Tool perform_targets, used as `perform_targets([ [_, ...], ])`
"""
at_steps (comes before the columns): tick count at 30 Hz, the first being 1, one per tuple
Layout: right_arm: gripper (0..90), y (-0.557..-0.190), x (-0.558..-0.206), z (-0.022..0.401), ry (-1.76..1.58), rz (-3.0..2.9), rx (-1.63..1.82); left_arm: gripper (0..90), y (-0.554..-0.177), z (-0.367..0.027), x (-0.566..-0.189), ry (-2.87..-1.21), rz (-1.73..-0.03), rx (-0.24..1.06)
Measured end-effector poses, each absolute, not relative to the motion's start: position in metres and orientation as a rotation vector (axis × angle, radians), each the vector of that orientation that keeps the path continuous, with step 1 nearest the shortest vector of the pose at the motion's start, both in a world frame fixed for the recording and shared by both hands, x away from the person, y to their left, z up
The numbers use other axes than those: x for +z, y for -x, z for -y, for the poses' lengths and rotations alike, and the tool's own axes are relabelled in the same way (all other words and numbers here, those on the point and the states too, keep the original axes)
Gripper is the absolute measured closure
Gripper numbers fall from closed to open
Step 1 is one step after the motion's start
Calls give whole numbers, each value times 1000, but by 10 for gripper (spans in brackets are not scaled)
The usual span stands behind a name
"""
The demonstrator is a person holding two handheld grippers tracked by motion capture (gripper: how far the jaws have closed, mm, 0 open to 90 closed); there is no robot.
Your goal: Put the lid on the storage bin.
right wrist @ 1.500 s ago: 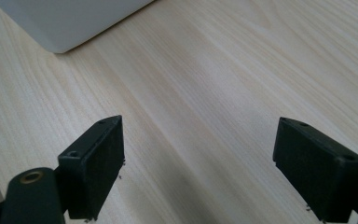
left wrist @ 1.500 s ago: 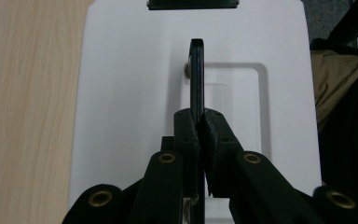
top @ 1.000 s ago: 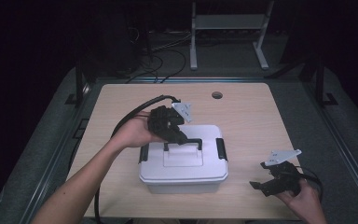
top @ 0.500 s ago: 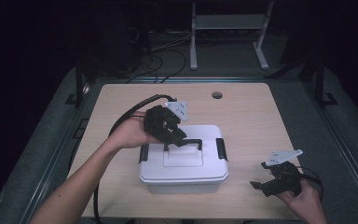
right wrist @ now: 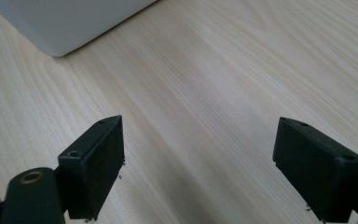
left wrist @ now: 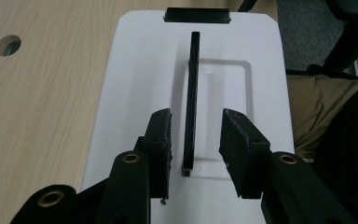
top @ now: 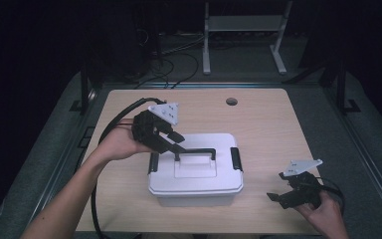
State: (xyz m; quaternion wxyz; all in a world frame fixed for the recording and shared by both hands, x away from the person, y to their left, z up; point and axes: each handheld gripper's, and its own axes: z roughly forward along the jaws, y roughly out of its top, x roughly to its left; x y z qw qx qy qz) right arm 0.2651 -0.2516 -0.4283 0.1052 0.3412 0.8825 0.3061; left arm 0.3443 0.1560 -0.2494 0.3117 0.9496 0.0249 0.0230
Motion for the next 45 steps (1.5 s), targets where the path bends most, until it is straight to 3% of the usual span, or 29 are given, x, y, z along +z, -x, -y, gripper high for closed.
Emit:
perform_targets([
  [45,159,-265,-425,257,-1028,-2575,905,457,-335,-246,-275,-2394,-259,128],
])
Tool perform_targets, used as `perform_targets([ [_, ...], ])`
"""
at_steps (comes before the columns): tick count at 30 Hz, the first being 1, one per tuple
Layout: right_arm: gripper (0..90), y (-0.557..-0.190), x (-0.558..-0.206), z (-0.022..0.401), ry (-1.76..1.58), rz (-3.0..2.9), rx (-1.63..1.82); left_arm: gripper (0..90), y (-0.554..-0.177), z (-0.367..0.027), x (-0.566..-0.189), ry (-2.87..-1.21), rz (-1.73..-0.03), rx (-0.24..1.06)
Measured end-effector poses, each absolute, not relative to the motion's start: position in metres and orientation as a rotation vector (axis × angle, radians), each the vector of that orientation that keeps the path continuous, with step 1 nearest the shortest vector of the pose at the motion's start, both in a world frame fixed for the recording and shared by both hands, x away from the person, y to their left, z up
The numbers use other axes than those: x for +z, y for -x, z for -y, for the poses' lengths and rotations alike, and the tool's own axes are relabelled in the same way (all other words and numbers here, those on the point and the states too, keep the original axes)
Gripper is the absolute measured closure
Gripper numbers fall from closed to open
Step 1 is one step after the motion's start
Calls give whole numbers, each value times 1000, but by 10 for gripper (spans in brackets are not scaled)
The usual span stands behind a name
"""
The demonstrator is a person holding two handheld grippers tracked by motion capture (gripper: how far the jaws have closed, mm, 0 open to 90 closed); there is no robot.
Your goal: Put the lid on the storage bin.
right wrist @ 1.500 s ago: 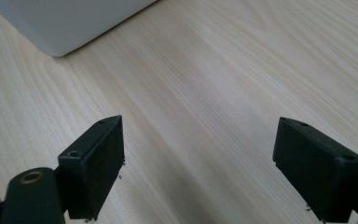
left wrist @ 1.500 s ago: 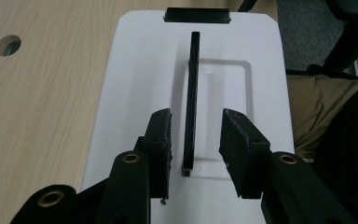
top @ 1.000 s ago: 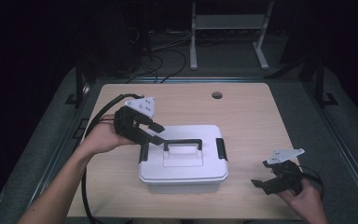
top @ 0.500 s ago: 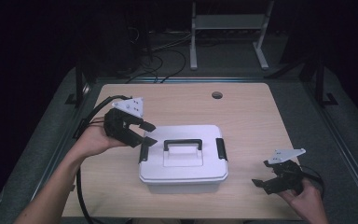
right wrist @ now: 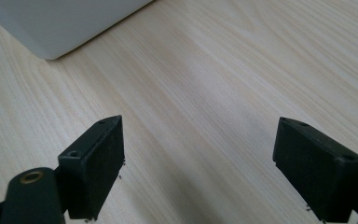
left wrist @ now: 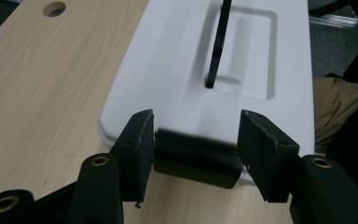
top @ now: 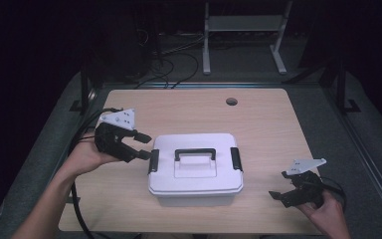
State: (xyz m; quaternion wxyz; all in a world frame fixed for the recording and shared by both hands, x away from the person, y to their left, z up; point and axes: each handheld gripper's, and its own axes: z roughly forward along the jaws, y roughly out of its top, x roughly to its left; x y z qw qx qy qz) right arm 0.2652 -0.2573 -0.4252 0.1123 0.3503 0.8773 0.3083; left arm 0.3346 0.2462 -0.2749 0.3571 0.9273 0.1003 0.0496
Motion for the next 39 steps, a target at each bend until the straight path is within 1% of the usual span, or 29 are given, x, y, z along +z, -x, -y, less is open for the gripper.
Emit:
perform_targets([
  [17,159,-264,-425,258,-1030,-2578,907,388,-323,-286,-301,-2364,-364,139],
  [28,159,-263,-425,257,-1038,-2580,906,360,-315,-299,-320,-2356,-401,142],
  [39,159,-262,-425,257,-1040,-2580,902,311,-307,-305,-338,-2367,-425,164],
])
